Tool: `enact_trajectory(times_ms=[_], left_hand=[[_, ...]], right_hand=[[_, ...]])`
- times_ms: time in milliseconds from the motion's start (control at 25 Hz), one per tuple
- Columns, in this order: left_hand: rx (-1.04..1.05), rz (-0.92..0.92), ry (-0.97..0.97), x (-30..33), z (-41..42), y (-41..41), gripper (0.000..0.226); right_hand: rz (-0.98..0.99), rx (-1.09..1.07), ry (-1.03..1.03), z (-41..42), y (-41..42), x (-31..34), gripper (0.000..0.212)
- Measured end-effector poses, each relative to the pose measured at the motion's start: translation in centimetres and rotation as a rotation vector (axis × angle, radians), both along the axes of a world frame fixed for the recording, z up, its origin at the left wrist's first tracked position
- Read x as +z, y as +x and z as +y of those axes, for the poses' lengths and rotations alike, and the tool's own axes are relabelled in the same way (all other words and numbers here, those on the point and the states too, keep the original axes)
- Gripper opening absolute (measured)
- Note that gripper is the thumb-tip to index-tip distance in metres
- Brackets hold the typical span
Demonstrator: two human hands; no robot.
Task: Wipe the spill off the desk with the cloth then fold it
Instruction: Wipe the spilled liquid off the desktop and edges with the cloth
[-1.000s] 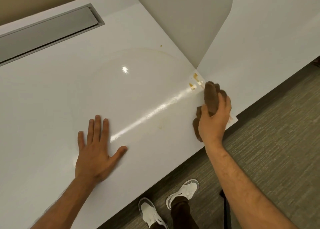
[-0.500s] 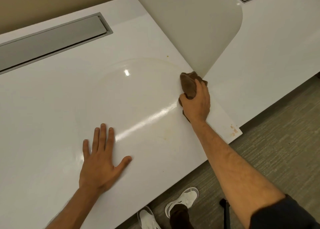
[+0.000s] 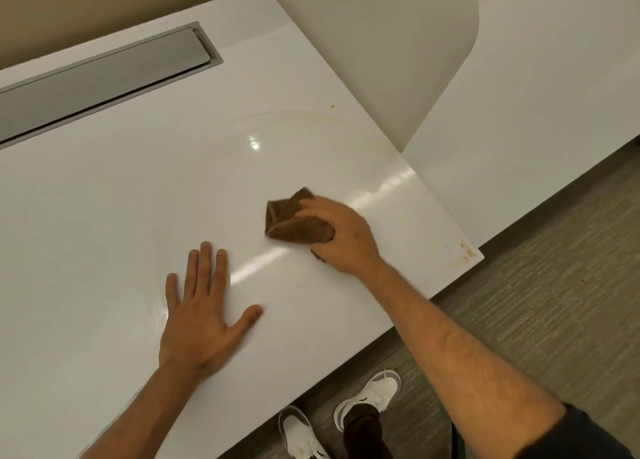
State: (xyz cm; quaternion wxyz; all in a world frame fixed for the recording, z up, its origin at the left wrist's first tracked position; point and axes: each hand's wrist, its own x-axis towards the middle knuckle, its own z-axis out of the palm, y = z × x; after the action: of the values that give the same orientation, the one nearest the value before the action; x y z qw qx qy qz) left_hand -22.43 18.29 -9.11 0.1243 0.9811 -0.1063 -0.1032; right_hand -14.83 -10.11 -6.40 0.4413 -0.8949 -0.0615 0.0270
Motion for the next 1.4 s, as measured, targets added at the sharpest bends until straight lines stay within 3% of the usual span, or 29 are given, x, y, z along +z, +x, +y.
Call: enact_trajectory(times_ms=[200,320,440,520,640,760,880,1000,1240,1400], left_hand=[[0.002,0.000,-0.001,0.0,0.0,0.0,0.101],[-0.002,-0.016,-0.007,-0.1,0.1,-0.2,0.103],[-0.004,-0.019,-0.006,-0.1,0.1,-0.1,0.102],[0.005,-0.019,-0.004,-0.2,0.2,0.0,0.102],[0.008,-0.016,0.008,-0.2,0.1,-0.1,0.102],[0.018,-0.018,0.006,-0.2,0.1,-0.1,0.102],[0.016,-0.023,0.005,-0.2,0.0,-0.1,0.102],[0.020,-0.030,0.003,-0.4,0.0,-0.1,0.102],[0.025,-0.032,-0.002,-0.4,0.0,-0.1,0.102],[0.018,-0.026,0.003,-0.4,0.0,-0.1,0.102]], right_hand=[[0.010,0.068,-0.018,2.5,-8.2,-0.3,0.039],[0.065,0.036,0.149,2.9,-11.3,-0.3,0.034],[0.256,-0.196,0.464,0.5,-12.1,1.1,0.051],[0.194,-0.429,0.541,-3.1,-11.9,2.6,0.055],[-0.111,-0.758,0.465,-10.0,-11.7,4.4,0.044],[-0.151,-0.923,0.299,-14.8,-11.0,3.8,0.042],[0.042,-0.799,0.031,-15.3,-10.5,1.4,0.052],[-0.041,-0.592,-0.326,-14.0,-10.4,-0.3,0.061],[-0.003,-0.492,-0.339,-6.9,-13.5,-1.0,0.068],[-0.074,-0.417,-0.288,-1.5,-14.9,-0.8,0.056]])
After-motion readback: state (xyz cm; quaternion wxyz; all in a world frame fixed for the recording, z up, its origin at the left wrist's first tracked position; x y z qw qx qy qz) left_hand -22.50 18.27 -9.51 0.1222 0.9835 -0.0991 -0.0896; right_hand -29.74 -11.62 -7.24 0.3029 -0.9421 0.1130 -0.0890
